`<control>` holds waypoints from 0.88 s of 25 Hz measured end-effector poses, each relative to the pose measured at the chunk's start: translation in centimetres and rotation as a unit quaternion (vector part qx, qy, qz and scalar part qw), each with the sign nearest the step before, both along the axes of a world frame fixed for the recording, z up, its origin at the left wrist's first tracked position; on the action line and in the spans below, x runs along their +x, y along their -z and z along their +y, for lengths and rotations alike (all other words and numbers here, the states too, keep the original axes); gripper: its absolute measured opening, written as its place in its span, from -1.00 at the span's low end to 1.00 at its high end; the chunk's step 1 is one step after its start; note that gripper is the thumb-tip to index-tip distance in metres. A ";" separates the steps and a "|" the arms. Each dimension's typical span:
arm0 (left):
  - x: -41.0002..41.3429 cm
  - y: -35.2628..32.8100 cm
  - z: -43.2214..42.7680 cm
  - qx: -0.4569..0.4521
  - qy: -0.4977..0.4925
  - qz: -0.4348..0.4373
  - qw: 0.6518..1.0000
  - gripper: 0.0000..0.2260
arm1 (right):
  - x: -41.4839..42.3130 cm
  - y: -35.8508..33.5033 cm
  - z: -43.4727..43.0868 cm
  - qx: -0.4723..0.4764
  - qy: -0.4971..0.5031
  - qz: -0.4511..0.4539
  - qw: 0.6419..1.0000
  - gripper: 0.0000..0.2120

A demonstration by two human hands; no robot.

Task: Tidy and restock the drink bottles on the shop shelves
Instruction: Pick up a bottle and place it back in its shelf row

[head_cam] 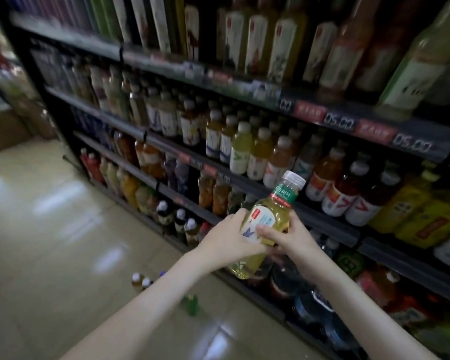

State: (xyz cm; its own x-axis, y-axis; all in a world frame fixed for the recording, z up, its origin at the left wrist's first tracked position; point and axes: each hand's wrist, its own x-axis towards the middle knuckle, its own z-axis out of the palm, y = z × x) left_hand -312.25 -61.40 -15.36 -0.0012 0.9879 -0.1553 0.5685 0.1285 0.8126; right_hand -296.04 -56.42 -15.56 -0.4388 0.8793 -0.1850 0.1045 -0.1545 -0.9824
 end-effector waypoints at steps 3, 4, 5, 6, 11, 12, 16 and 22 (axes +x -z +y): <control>-4.6 -4.8 1.7 -0.002 0.055 -0.060 0.997 -0.44 | -2.8 -4.7 1.3 0.045 0.001 0.043 0.998 -0.60; -5.7 -5.8 2.5 -0.002 0.074 -0.083 0.994 -0.39 | -3.4 -6.0 1.9 0.062 0.000 0.049 0.997 -0.53; -6.7 -6.7 3.6 0.005 0.087 -0.092 0.992 -0.35 | -4.1 -7.1 2.7 0.078 0.002 0.052 0.996 -0.44; -7.2 -7.5 4.5 0.016 0.093 -0.082 0.992 -0.30 | -4.6 -8.1 3.4 0.093 0.004 0.051 0.994 -0.35; -7.8 -11.3 10.1 0.170 0.075 0.012 0.982 -0.27 | -5.5 -12.8 8.3 0.260 -0.022 -0.007 0.965 -0.31; -7.6 -12.0 11.4 0.213 0.071 0.033 0.974 -0.23 | -5.5 -13.6 9.2 0.292 -0.015 -0.015 0.956 -0.31; -6.5 -13.8 16.6 0.398 0.087 0.069 0.911 -0.31 | -5.4 -15.5 12.7 0.428 0.079 -0.041 0.899 -0.48; -7.0 -15.3 22.4 0.524 0.168 0.113 0.827 -0.27 | -5.3 -16.3 15.2 0.507 0.175 -0.030 0.844 -0.39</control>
